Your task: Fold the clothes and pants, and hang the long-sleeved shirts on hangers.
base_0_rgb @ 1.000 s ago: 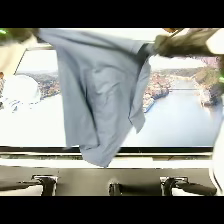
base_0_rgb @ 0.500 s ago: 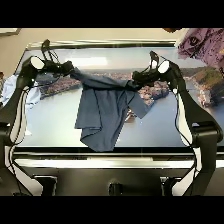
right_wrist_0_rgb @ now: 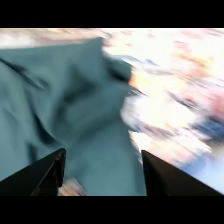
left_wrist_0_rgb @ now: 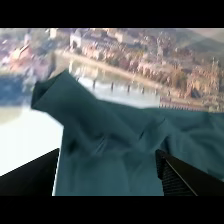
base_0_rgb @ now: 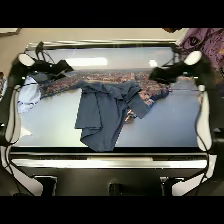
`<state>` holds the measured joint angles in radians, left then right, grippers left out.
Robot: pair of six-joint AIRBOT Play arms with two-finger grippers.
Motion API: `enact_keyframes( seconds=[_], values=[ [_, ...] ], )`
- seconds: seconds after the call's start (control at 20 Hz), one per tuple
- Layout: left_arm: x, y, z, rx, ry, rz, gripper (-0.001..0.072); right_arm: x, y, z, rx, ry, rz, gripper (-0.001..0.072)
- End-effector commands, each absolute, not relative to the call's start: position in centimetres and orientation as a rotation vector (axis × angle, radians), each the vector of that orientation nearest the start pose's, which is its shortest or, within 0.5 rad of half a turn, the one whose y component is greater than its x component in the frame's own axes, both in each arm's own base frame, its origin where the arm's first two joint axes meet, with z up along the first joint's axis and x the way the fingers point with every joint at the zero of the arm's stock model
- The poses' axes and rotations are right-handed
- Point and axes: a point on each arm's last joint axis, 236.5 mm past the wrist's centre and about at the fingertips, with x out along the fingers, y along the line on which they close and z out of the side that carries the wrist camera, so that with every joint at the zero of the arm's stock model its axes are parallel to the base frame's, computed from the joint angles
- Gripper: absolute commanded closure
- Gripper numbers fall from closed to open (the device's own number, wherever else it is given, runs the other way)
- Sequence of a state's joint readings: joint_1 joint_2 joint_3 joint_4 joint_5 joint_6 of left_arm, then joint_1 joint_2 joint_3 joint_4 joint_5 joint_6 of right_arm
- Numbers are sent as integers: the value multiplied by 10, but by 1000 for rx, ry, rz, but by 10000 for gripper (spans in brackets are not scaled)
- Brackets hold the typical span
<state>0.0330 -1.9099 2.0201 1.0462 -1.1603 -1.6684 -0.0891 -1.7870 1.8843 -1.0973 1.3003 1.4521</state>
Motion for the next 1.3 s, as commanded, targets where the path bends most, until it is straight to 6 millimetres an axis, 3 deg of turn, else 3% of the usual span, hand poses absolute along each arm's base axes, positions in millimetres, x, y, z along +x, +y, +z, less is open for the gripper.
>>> enact_keyframes(
  seconds=[0.0, 0.1, 0.2, 0.45, 0.6, 0.7, 0.75, 0.8, 0.9, 1.05, 1.25],
  values=[
    [523, -41, 72, -455, 1203, -162, 6, 492, 12, 51, 432, 1224, 394, 162],
    [484, -12, 77, -404, 1272, -65, 6, 473, 11, 15, 490, 1311, 386, 165],
    [450, -3, 83, -406, 1292, -28, 6, 465, 25, -18, 530, 1338, 396, 166],
    [363, -13, 89, -441, 1271, 5, 6, 466, 59, -69, 581, 1337, 424, 166],
    [326, -18, 85, -446, 1239, 11, 6, 467, 83, -89, 596, 1361, 458, 167],
    [313, -18, 79, -436, 1250, 17, 6, 462, 96, -101, 588, 1396, 476, 175],
    [312, -18, 77, -432, 1257, 14, 7, 461, 101, -104, 587, 1403, 481, 194],
    [313, -19, 76, -437, 1260, 9, 6, 461, 105, -105, 592, 1405, 489, 325],
    [314, -25, 77, -481, 1262, 9, 9, 462, 108, -100, 597, 1395, 511, 679],
    [309, -35, 55, -612, 1303, 53, 8, 463, 108, -83, 586, 1366, 520, 680],
    [286, -108, -4, -865, 1362, -140, 8, 466, 108, -54, 564, 1315, 529, 680]
  ],
)
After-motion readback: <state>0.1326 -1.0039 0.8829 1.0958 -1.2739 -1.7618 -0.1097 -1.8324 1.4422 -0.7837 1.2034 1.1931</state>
